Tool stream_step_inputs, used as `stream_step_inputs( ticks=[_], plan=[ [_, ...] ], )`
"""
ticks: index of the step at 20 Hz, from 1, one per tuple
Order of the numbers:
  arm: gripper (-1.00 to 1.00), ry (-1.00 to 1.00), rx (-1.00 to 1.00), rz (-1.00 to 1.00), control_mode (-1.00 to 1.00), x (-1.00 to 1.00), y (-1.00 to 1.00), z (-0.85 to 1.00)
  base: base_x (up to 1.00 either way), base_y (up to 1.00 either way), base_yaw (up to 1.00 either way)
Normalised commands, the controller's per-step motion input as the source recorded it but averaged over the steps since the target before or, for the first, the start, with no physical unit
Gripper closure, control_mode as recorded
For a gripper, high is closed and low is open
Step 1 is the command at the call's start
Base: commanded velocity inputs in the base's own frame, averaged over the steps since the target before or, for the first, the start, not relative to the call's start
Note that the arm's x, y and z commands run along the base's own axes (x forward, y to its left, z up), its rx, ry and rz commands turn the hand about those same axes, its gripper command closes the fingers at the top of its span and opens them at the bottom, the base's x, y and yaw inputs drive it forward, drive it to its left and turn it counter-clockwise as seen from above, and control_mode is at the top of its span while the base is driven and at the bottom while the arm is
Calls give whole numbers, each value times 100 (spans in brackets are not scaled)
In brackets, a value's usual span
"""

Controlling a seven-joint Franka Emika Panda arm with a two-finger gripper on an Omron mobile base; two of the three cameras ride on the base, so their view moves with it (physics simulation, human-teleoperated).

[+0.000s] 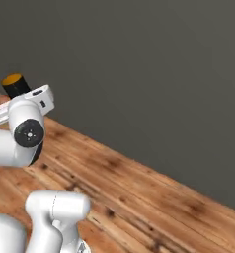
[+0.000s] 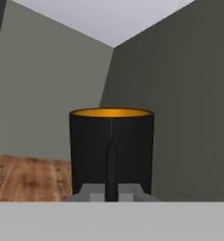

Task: Open the cabinet directly in front. Then move the beer and the mug to the dining counter with the jar on it.

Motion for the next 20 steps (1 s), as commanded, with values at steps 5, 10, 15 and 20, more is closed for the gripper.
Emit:
stream_step_inputs(
  ticks=[5,10,15,20],
  plan=[
    [100,0,0,0,100,0,0,0,80,-3,79],
    [100,0,0,0,100,0,0,0,100,-43,46],
    [100,0,0,0,100,0,0,0,100,-6,28],
    [100,0,0,0,100,0,0,0,100,13,16]
  ],
)
